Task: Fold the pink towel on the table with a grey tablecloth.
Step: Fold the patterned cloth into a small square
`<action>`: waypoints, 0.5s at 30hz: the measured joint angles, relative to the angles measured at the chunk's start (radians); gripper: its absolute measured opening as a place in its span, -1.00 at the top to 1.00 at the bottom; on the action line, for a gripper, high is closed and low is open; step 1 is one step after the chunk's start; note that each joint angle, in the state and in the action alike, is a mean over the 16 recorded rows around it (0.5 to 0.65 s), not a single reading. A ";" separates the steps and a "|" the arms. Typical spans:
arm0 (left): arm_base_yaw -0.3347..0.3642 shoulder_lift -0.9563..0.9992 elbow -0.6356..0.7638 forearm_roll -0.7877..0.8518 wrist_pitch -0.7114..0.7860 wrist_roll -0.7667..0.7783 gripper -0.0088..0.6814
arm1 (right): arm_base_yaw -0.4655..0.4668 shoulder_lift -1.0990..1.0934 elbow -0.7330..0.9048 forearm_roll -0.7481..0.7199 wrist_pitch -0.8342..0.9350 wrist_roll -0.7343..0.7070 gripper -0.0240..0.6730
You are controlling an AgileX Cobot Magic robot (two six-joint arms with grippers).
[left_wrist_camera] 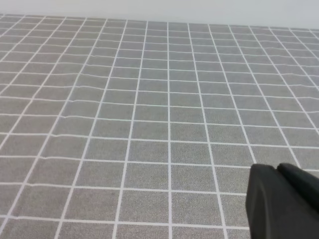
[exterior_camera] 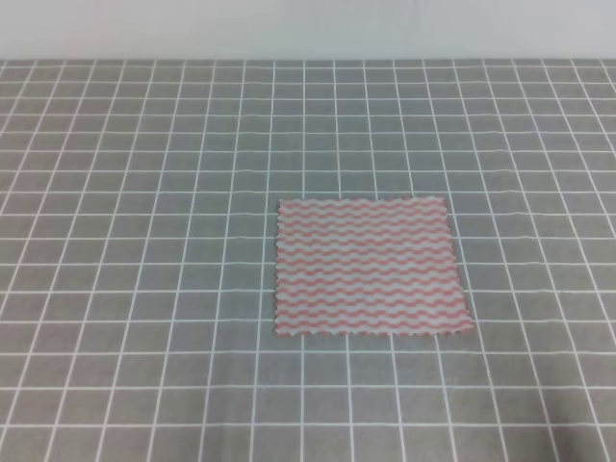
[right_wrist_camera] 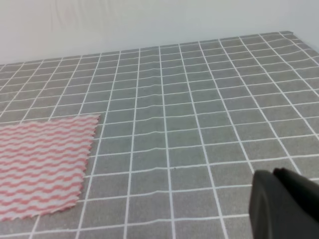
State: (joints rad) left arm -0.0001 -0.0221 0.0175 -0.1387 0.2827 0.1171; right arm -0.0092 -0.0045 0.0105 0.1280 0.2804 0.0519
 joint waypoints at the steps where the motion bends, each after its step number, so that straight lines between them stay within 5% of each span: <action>1: 0.000 0.000 0.000 -0.005 0.000 -0.001 0.98 | 0.000 0.000 0.000 0.005 -0.001 0.000 0.98; 7: 0.000 -0.004 0.003 -0.152 -0.016 -0.025 0.98 | 0.000 0.002 -0.004 0.184 -0.046 0.000 0.98; 15: 0.000 -0.004 0.002 -0.552 -0.092 -0.069 0.98 | 0.000 -0.002 -0.006 0.712 -0.156 -0.003 0.98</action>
State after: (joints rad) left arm -0.0003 -0.0264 0.0191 -0.6912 0.1906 0.0484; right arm -0.0093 -0.0065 0.0042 0.8403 0.1242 0.0490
